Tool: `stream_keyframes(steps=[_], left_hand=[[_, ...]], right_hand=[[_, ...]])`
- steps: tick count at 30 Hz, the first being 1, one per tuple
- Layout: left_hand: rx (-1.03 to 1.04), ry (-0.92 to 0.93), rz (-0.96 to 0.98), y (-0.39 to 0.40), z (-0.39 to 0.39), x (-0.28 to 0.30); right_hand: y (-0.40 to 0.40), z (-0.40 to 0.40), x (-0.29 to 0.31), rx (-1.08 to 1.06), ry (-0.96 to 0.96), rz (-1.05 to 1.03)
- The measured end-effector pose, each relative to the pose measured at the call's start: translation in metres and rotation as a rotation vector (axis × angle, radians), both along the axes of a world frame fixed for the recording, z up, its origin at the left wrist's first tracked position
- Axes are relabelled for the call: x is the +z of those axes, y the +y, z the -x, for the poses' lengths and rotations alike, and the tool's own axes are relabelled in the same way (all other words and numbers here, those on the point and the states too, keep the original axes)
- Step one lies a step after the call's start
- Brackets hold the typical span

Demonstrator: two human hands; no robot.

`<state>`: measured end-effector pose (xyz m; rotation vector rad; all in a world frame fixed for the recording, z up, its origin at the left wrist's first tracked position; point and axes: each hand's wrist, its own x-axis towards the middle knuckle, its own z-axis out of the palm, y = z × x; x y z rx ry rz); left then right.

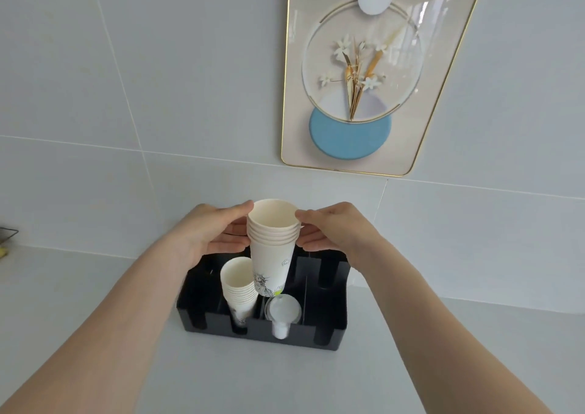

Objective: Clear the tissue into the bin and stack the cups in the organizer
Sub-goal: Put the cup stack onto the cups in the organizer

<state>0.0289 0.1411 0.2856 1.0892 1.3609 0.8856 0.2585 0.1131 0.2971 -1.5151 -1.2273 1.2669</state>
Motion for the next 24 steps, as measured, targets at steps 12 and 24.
stream_keyframes(steps=[12, 24], left_hand=[[-0.026, -0.033, 0.065, 0.073, 0.063, -0.035], [-0.039, 0.032, 0.220, 0.090, 0.072, -0.129]], right_hand=[[0.067, 0.066, -0.026, -0.065, -0.023, 0.075], [0.081, 0.080, -0.112, -0.098, -0.094, 0.225]])
